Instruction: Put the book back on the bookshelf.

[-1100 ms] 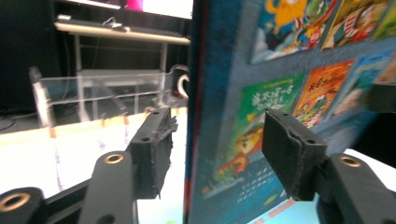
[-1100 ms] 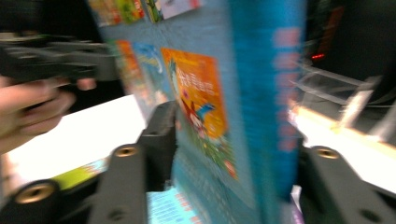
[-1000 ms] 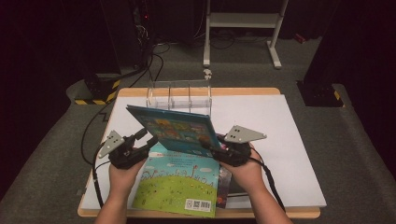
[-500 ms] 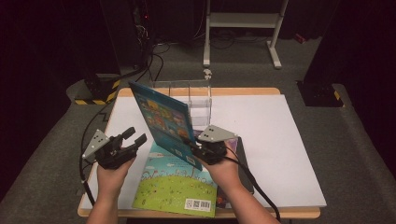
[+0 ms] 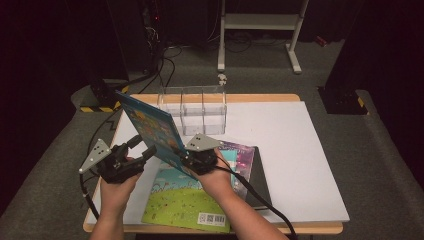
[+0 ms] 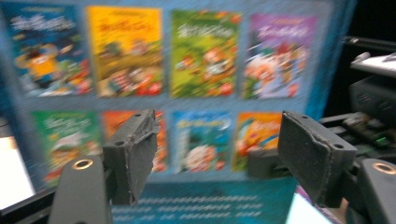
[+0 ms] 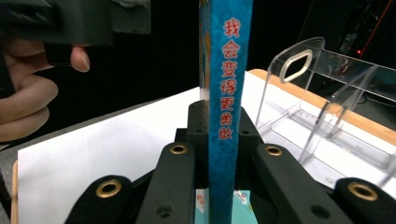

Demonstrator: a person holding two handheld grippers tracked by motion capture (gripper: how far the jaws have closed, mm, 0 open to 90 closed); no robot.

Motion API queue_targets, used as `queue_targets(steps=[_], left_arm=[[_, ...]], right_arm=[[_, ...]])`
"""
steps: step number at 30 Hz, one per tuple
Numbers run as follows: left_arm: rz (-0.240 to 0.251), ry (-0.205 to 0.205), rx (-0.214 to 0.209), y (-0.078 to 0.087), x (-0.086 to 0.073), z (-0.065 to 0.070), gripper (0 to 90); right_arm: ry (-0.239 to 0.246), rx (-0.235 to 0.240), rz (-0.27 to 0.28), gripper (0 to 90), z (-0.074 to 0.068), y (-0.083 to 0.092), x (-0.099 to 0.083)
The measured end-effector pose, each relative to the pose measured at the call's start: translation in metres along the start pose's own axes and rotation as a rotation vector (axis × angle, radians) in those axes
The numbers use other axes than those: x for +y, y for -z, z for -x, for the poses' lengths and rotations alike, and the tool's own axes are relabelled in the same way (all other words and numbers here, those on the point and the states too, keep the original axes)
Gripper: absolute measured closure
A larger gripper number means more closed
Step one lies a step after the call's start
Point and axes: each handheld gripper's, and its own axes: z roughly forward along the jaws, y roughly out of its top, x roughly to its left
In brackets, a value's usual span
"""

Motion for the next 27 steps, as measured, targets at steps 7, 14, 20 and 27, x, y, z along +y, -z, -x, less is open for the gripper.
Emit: queue_targets(steps=[7, 14, 20, 27], left_arm=[[0.013, -0.032, -0.028, -0.001, 0.002, 0.01, 26.7], [0.01, -0.024, -0.039, -0.004, -0.001, 0.011, 25.6], [-0.013, 0.001, -0.057, -0.007, -0.003, 0.011, 26.7], [-0.015, -0.009, -0.085, -0.011, -0.002, 0.025, 22.5]], right_arm=[[-0.004, 0.034, 0.007, 78.3, -0.009, -0.008, -0.001], [-0.022, 0.055, 0.001, 72.2, -0.013, -0.007, -0.005], [-0.058, 0.062, -0.001, 69.1, -0.008, 0.014, -0.023], [-0.063, 0.077, -0.014, 71.6, -0.005, 0.02, -0.03]])
